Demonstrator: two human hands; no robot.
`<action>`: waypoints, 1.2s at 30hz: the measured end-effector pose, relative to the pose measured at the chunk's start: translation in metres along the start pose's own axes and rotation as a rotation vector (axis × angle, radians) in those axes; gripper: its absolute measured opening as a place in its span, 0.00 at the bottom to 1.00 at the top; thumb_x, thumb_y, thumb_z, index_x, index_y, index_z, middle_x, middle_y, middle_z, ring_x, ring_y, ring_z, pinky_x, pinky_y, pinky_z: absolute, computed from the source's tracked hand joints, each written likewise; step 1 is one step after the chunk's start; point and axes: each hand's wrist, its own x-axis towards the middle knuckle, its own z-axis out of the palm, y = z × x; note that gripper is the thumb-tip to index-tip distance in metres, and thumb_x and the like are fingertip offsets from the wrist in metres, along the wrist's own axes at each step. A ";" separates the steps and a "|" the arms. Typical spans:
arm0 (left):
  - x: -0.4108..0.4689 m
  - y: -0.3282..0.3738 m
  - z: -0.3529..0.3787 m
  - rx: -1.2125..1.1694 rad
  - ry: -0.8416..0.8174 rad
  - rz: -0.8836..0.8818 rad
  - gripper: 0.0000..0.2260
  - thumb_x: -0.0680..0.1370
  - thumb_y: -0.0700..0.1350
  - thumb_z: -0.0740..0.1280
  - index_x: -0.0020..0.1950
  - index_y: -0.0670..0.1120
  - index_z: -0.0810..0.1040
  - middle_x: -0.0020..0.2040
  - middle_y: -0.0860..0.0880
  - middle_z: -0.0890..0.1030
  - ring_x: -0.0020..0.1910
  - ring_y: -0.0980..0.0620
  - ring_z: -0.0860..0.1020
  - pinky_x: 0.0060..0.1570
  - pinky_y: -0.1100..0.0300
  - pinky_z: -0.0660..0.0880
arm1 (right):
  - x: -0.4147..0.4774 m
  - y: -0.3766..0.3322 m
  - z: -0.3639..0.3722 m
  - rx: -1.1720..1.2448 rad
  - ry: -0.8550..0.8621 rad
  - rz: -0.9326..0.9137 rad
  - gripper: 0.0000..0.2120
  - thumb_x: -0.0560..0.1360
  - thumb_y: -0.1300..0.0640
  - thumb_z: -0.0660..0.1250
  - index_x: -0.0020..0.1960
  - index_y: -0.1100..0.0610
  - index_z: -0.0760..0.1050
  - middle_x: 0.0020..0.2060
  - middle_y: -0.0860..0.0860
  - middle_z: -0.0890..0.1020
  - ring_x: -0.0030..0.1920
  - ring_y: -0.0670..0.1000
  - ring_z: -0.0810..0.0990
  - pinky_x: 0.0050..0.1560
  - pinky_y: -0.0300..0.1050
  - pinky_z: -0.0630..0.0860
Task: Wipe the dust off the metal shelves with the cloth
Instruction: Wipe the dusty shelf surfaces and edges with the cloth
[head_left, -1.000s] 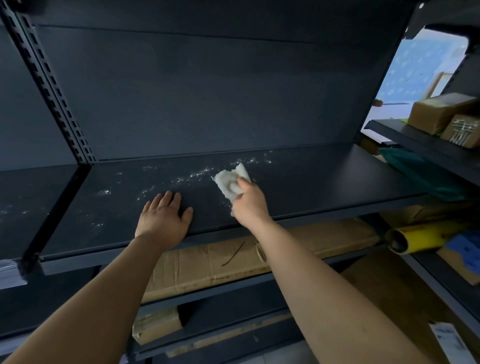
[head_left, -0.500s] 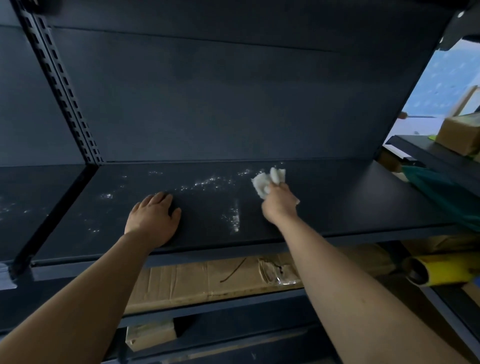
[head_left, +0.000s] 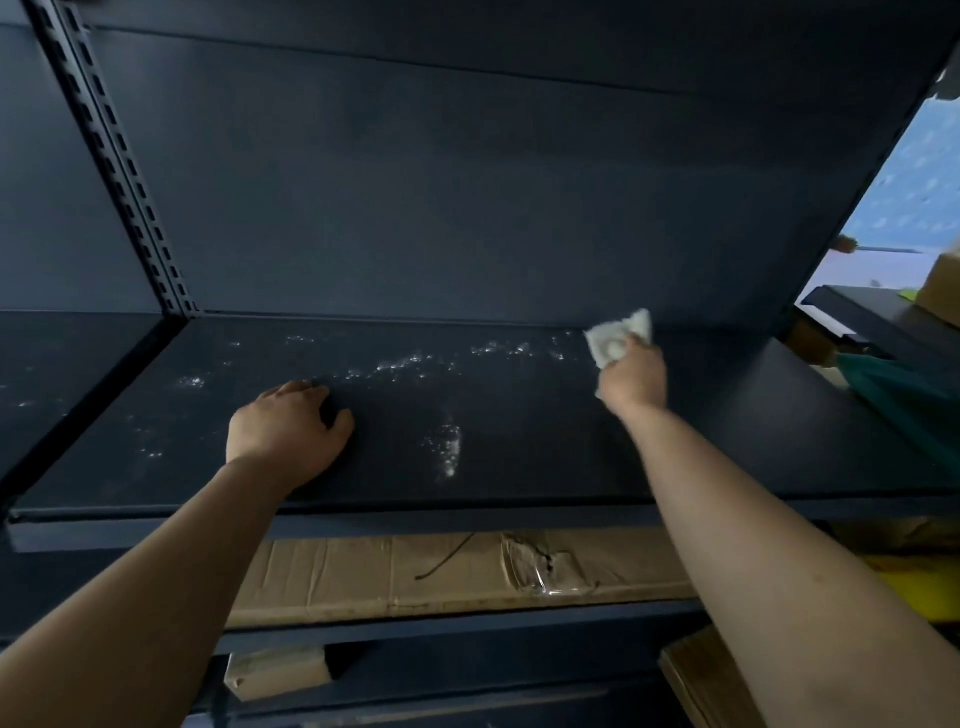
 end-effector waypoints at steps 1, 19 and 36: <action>-0.001 0.001 0.000 0.016 0.012 0.005 0.25 0.76 0.63 0.55 0.67 0.51 0.73 0.69 0.50 0.72 0.65 0.47 0.72 0.54 0.53 0.73 | 0.007 0.010 0.001 -0.048 -0.026 0.078 0.29 0.73 0.69 0.60 0.72 0.54 0.62 0.68 0.56 0.67 0.63 0.60 0.73 0.59 0.52 0.75; -0.004 0.002 0.001 0.024 0.031 0.005 0.25 0.77 0.62 0.54 0.70 0.53 0.70 0.72 0.52 0.69 0.70 0.50 0.68 0.58 0.53 0.71 | -0.018 -0.053 0.053 0.139 -0.107 -0.297 0.27 0.69 0.70 0.66 0.66 0.54 0.74 0.62 0.58 0.76 0.58 0.59 0.78 0.52 0.43 0.75; -0.002 0.001 0.007 0.020 0.056 0.011 0.25 0.76 0.62 0.54 0.68 0.52 0.72 0.71 0.52 0.70 0.69 0.50 0.69 0.58 0.54 0.71 | 0.022 -0.085 0.104 -0.472 -0.373 -0.360 0.19 0.73 0.65 0.64 0.64 0.58 0.72 0.72 0.54 0.67 0.68 0.56 0.70 0.65 0.53 0.71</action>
